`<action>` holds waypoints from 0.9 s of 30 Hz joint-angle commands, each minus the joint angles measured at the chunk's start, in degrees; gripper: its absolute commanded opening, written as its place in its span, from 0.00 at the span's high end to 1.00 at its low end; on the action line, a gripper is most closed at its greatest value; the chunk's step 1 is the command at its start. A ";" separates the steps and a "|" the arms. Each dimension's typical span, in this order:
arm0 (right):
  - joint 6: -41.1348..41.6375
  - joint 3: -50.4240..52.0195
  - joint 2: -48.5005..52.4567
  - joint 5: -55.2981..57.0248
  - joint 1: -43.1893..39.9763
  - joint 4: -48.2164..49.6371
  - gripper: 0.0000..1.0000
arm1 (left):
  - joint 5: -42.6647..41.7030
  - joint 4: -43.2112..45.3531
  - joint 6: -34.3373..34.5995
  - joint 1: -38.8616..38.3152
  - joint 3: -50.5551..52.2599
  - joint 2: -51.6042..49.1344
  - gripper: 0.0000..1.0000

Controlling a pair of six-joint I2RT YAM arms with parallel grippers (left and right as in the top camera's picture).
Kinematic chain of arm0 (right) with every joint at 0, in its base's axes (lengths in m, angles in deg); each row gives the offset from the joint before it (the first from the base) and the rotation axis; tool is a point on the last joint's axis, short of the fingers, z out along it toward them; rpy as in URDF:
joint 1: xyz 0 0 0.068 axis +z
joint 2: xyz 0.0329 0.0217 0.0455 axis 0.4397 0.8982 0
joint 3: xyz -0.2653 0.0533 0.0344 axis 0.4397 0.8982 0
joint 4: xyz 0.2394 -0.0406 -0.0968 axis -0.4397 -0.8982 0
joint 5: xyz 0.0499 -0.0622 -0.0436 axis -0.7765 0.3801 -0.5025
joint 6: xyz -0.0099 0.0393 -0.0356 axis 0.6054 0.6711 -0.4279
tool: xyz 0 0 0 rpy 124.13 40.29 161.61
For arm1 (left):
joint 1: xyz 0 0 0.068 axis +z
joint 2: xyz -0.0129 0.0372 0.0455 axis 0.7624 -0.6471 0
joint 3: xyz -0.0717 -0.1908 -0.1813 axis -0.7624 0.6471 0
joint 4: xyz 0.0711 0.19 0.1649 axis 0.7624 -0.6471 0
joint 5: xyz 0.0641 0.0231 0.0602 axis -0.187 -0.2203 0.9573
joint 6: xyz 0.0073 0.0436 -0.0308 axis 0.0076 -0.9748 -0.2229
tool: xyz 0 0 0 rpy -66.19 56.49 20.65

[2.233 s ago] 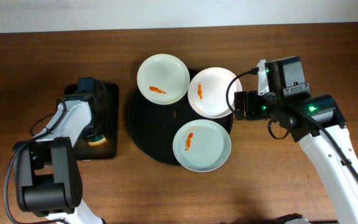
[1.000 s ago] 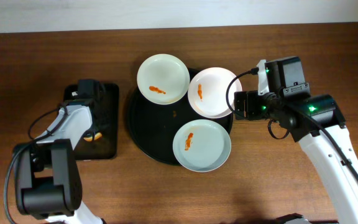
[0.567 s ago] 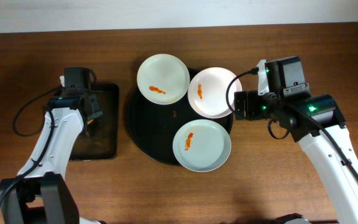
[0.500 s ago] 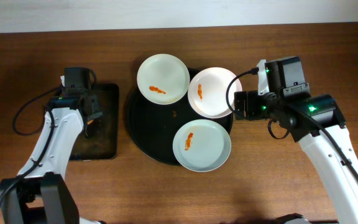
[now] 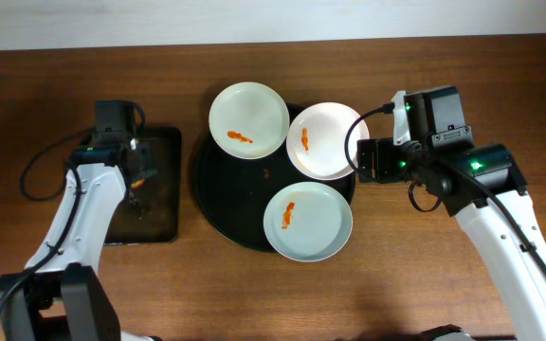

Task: Clean dirty plates on tray and stack at the side
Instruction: 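Lift the sponge with the left gripper off the black tray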

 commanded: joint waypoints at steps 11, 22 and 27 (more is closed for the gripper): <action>0.26 -0.44 -0.26 0.50 0.31 0.17 0.01 | -1.51 -3.48 -1.84 0.55 -3.91 1.70 1.00; 0.26 -0.44 -0.26 0.50 0.31 0.17 0.01 | -6.23 -7.54 -1.86 1.51 -4.37 3.06 1.00; 0.26 -0.44 -0.26 0.50 0.31 0.17 0.01 | -5.88 -7.91 -1.88 1.18 -4.92 3.28 1.00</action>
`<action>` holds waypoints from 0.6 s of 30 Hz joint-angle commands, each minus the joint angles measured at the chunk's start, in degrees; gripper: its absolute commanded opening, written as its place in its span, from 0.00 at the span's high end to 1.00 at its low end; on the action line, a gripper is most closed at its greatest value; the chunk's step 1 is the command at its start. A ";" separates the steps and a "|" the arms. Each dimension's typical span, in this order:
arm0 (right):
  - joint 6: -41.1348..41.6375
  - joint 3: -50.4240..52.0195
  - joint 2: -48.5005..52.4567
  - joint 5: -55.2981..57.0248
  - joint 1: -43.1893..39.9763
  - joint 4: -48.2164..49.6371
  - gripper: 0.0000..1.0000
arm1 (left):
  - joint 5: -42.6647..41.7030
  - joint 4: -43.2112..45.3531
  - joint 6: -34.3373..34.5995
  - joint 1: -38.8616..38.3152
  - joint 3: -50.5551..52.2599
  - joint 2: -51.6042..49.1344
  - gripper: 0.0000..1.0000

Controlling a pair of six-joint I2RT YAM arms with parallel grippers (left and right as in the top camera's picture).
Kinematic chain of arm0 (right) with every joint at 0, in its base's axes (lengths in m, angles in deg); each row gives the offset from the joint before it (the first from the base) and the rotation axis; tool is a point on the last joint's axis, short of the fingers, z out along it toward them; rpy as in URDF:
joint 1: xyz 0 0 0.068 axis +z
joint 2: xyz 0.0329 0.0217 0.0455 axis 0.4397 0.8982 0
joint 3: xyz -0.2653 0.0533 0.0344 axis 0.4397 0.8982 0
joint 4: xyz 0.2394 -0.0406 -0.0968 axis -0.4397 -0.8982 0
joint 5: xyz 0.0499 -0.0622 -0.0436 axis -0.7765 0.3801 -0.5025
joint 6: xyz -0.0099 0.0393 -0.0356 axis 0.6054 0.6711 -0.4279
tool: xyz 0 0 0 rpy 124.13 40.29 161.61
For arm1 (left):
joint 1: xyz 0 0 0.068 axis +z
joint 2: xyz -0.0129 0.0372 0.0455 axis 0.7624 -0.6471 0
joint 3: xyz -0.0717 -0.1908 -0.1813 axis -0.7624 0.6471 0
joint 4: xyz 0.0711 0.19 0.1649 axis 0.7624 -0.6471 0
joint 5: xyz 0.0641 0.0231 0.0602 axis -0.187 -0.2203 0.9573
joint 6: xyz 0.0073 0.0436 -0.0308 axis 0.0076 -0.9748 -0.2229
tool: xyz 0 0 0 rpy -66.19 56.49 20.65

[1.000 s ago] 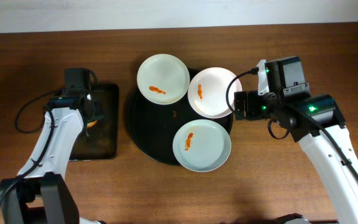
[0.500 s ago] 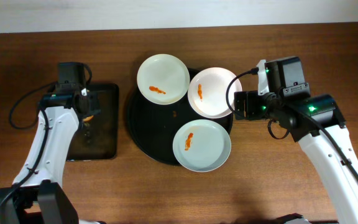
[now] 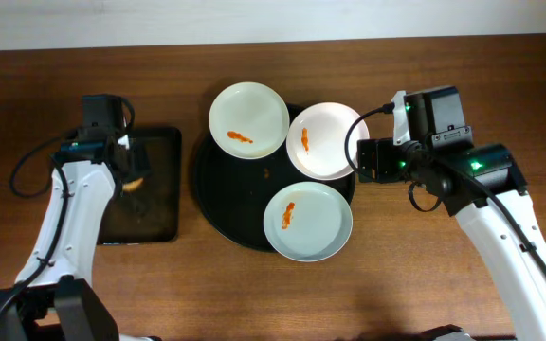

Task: Clean dirty plates on tray and stack at the side
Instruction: 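Lift the sponge with the left gripper off the black tray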

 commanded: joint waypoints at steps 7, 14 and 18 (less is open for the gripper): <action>0.24 -0.44 -0.26 0.52 0.31 0.11 0.01 | -31.91 2.08 -10.12 1.40 -0.90 2.23 1.00; 0.24 -0.44 -0.26 0.52 0.31 0.11 0.01 | -42.60 1.05 -11.43 3.50 -0.90 2.32 1.00; 0.24 -0.44 -0.26 0.52 0.31 0.11 0.01 | -42.29 1.14 -11.39 5.73 -0.90 2.32 1.00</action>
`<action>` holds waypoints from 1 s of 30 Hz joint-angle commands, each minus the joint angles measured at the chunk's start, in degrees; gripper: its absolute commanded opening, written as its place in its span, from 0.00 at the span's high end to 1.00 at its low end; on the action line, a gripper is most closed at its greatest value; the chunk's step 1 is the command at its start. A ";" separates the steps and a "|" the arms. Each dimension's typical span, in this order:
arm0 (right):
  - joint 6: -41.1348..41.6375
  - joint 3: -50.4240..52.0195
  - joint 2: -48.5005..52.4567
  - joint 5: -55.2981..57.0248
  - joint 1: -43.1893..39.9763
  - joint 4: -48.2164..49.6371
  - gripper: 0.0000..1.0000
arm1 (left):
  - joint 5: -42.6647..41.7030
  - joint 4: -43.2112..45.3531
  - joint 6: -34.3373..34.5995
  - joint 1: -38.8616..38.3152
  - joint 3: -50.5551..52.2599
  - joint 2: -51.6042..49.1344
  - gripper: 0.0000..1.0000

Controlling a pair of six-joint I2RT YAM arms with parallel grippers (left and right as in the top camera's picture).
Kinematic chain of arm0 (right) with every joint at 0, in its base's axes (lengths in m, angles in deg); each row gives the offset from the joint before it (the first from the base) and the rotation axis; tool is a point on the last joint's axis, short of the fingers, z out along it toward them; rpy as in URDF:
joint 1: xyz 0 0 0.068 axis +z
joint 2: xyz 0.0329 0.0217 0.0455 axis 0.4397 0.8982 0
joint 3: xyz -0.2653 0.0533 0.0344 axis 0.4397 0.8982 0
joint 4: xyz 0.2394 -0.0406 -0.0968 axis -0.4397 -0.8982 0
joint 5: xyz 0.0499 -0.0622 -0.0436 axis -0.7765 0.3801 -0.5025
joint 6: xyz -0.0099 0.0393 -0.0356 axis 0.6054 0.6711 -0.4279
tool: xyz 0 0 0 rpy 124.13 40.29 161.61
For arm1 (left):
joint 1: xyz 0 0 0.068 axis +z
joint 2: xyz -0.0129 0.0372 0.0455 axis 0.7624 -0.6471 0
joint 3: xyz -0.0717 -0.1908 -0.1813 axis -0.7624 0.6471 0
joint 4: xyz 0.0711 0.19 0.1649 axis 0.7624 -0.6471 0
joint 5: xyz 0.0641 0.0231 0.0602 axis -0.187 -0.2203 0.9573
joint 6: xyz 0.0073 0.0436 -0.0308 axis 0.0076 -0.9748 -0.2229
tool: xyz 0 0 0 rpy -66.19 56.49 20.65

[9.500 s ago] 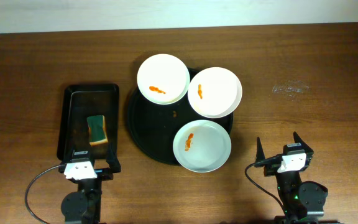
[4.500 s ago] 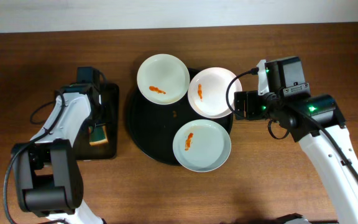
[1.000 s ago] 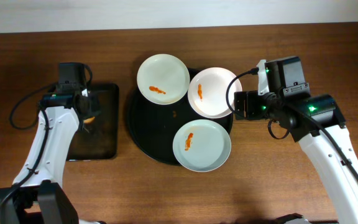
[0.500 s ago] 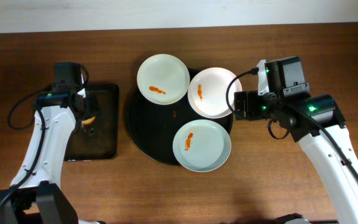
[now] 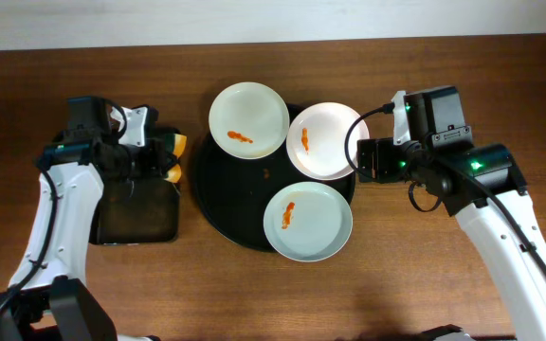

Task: Clean dirty plates on tray and stack at the side
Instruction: 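Lift the sponge with the left gripper off the black tray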

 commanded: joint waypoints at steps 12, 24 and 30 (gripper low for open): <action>0.26 -0.44 -0.26 0.52 0.28 0.15 0.01 | 15.15 -1.40 5.22 7.02 -0.74 1.92 1.00; 0.31 -0.44 -0.26 -1.22 0.31 -0.02 0.01 | 15.10 -1.31 5.18 5.68 -0.52 1.81 0.82; 0.31 -0.44 -0.26 -2.54 0.31 -0.28 0.01 | 15.13 -0.70 4.96 5.68 -0.52 1.81 1.00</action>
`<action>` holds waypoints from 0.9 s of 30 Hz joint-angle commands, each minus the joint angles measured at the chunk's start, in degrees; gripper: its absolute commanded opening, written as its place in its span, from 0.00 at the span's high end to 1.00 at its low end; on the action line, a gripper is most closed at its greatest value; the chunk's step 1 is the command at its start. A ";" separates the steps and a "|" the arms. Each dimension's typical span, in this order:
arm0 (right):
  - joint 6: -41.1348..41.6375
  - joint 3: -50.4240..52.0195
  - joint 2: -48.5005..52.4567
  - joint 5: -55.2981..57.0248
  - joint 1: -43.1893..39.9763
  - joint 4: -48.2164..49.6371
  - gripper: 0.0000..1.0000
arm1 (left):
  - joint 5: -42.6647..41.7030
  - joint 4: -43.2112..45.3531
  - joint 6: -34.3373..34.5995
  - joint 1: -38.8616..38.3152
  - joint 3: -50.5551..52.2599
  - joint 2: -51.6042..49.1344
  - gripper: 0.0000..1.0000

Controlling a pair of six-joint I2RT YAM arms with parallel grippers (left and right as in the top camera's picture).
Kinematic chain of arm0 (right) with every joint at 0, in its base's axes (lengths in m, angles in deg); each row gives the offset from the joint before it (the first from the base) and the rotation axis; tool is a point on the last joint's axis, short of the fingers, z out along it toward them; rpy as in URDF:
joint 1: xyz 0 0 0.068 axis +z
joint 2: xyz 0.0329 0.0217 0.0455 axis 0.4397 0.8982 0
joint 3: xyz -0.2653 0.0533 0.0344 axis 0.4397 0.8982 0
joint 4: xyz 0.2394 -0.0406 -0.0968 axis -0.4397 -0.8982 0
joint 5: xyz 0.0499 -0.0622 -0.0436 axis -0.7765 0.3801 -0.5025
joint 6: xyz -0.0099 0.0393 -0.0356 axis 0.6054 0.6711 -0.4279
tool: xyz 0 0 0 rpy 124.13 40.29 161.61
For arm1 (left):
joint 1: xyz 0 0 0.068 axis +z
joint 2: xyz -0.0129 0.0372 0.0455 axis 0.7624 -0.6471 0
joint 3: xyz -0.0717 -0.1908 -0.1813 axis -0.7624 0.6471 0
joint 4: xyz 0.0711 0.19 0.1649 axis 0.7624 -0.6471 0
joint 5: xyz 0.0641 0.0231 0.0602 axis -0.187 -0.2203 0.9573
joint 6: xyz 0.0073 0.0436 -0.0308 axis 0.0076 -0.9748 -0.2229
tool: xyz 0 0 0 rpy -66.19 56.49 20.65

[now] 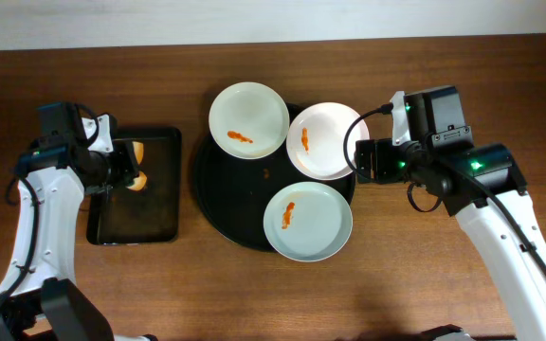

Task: Clean dirty plates on tray and stack at the side
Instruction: 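Lift the sponge with the left gripper off the black tray, then grasp the rim of the front white plate with the right gripper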

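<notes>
Three pale plates lie on a round black tray (218, 204), each with an orange smear: one at the back left (248, 119), a whiter one at the back right (326, 140), one at the front (308, 222). My left gripper (131, 169) is shut on an orange sponge (138, 176) over the upper left part of a small dark rectangular tray (150, 213), well left of the plates. My right gripper (356, 158) sits at the right rim of the whiter plate, shut on that rim as far as the overhead view shows; its fingers are mostly hidden under the wrist.
The brown wooden table (425, 303) runs out to a pale strip at the far edge. Black cables loop beside both arms. The back two plates overlap each other and overhang the round tray's rim.
My left gripper with the sponge has moved left, from the small tray's upper right corner next to the round tray to its upper left part. The right arm and the plates have not moved.
My left gripper was down on the middle of the small dark tray. Then it was at the tray's left side with the orange sponge showing, then at the right corner near the plates, and now back at the left. The right gripper stayed at the white plate's rim throughout.
</notes>
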 commanded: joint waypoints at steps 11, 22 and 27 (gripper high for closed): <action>0.20 -2.56 -0.31 -8.31 -8.63 -7.80 0.01 | -23.69 2.14 -9.84 -0.11 -0.55 1.42 1.00; -2.84 9.31 -0.17 -24.76 -11.45 -18.03 0.01 | -21.00 4.31 -9.57 -0.15 -0.55 1.42 1.00; 3.89 20.61 -0.17 -24.13 -8.87 -6.80 0.20 | -19.80 4.28 -9.57 -0.17 -0.55 1.42 1.00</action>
